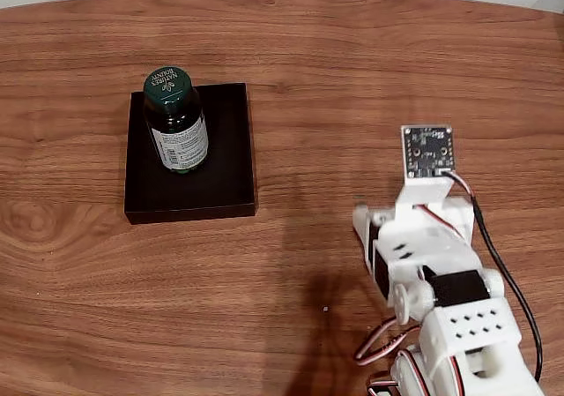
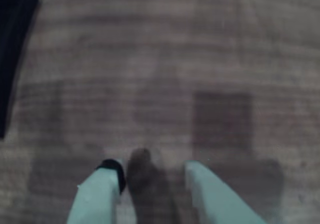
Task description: Pick up the pill bottle and place it in the black box.
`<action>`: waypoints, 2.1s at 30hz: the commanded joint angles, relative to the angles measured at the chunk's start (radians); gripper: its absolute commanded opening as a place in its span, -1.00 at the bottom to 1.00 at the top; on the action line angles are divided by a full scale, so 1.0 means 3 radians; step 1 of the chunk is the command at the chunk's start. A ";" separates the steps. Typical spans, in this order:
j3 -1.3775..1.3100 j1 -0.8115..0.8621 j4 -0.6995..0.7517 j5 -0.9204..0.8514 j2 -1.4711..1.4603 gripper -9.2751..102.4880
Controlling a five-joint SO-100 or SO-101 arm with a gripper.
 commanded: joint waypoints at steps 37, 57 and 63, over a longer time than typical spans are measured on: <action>-0.0046 0.0153 0.3160 0.0348 0.1365 -0.83; -0.0046 0.0174 0.3242 -0.0440 0.1790 -0.83; -0.0046 0.0174 0.3242 -0.0440 0.1790 -0.83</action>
